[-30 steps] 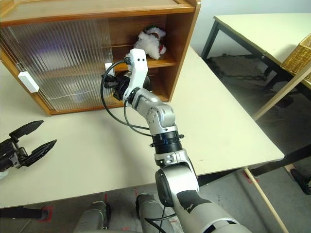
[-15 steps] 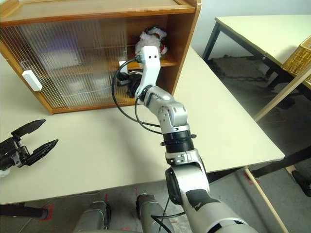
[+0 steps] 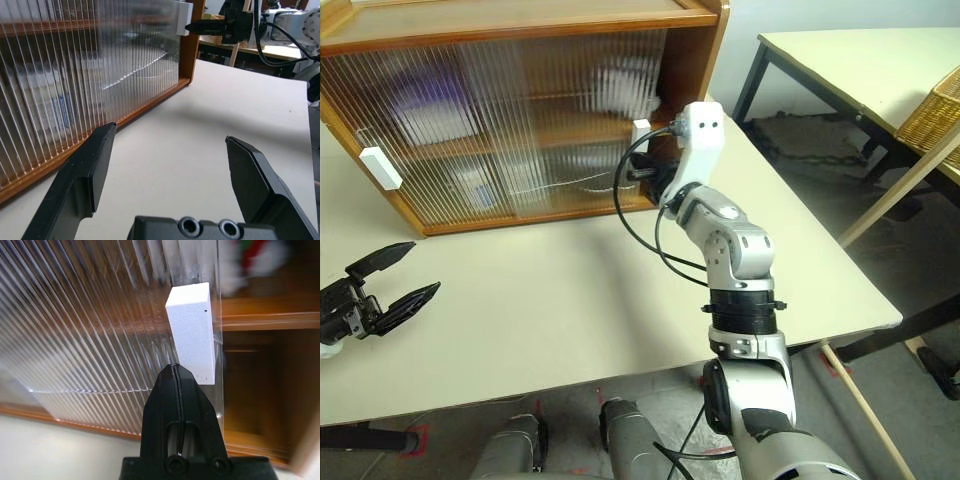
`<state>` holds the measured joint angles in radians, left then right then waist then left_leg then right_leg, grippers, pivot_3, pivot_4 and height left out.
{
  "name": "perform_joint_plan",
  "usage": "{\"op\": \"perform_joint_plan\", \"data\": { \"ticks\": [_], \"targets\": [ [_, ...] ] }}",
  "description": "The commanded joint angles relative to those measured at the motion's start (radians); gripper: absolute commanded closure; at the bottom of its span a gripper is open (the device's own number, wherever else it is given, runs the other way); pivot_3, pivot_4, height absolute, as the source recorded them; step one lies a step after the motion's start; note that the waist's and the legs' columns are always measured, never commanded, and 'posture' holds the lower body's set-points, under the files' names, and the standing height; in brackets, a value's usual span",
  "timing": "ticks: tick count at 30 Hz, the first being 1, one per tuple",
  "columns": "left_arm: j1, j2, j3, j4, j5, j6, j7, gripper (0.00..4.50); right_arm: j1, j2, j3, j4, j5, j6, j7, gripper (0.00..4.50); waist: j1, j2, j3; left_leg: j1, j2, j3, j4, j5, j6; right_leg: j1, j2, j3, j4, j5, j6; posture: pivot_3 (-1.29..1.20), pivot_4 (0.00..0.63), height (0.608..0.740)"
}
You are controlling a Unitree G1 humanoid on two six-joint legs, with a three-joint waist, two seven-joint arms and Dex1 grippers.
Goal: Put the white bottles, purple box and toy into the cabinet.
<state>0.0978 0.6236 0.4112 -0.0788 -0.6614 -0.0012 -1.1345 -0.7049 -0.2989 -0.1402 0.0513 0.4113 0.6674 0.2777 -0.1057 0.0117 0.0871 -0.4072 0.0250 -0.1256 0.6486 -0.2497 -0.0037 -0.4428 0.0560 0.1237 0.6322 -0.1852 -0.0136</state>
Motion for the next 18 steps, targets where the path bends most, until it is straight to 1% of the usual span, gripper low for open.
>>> {"op": "perform_joint_plan", "data": {
  "ticks": [1, 5, 10, 12, 15, 17, 18],
  "targets": [
    [-0.006, 0.009, -0.015, 0.015, 0.014, 0.002, -0.010, 0.00, 0.006, -0.036, -0.043, 0.020, -0.035, -0.023, -0.030, 4.46, -0.004, 0.000, 0.000, 0.000, 0.000, 0.000, 0.000, 0.000, 0.000, 0.000, 0.000, 0.000, 0.000, 0.000, 0.001, -0.20, 0.118, 0.740],
    [-0.012, 0.011, -0.015, 0.021, 0.015, 0.002, -0.015, 0.00, 0.007, -0.063, -0.058, 0.030, -0.051, -0.030, -0.037, 4.46, -0.015, 0.000, 0.000, 0.000, 0.000, 0.000, 0.000, 0.000, 0.000, 0.000, 0.000, 0.000, 0.000, -0.001, 0.002, -0.21, 0.115, 0.740],
    [-0.022, 0.012, -0.018, 0.029, 0.017, 0.002, -0.021, 0.00, 0.008, -0.085, -0.073, 0.029, -0.046, -0.032, -0.031, 4.46, -0.016, 0.000, 0.000, 0.000, -0.001, 0.000, 0.000, 0.001, 0.002, 0.002, 0.000, 0.001, -0.001, -0.003, 0.008, -0.22, 0.110, 0.740],
    [-0.027, 0.011, -0.022, 0.029, 0.018, 0.002, -0.021, 0.00, 0.009, -0.086, -0.077, 0.020, -0.023, -0.035, -0.003, 4.46, -0.016, 0.000, 0.000, 0.000, -0.001, 0.000, 0.001, 0.002, 0.003, 0.003, -0.001, 0.001, -0.001, -0.003, 0.010, -0.22, 0.111, 0.740],
    [-0.032, 0.007, -0.028, 0.025, 0.021, 0.005, -0.017, 0.00, 0.016, -0.075, -0.092, -0.016, 0.073, -0.040, 0.115, 4.46, -0.025, 0.000, 0.000, -0.001, -0.001, 0.000, 0.002, 0.002, 0.003, 0.003, -0.001, 0.001, -0.001, -0.003, 0.010, -0.22, 0.113, 0.740],
    [-0.031, 0.005, -0.030, 0.021, 0.019, 0.005, -0.013, 0.00, 0.031, -0.071, -0.123, -0.060, 0.188, 0.001, 0.218, 4.11, -0.034, 0.000, 0.000, -0.001, -0.001, 0.000, 0.002, 0.002, 0.003, 0.003, -0.001, 0.001, -0.001, -0.003, 0.010, -0.22, 0.114, 0.740],
    [-0.030, 0.004, -0.031, 0.019, 0.017, 0.006, -0.011, 0.00, 0.040, -0.075, -0.136, -0.077, 0.236, 0.018, 0.260, 3.83, -0.038, 0.000, 0.000, -0.001, -0.001, 0.000, 0.002, 0.002, 0.003, 0.003, 0.000, 0.001, -0.001, -0.003, 0.010, -0.21, 0.115, 0.740]
  ]
}}
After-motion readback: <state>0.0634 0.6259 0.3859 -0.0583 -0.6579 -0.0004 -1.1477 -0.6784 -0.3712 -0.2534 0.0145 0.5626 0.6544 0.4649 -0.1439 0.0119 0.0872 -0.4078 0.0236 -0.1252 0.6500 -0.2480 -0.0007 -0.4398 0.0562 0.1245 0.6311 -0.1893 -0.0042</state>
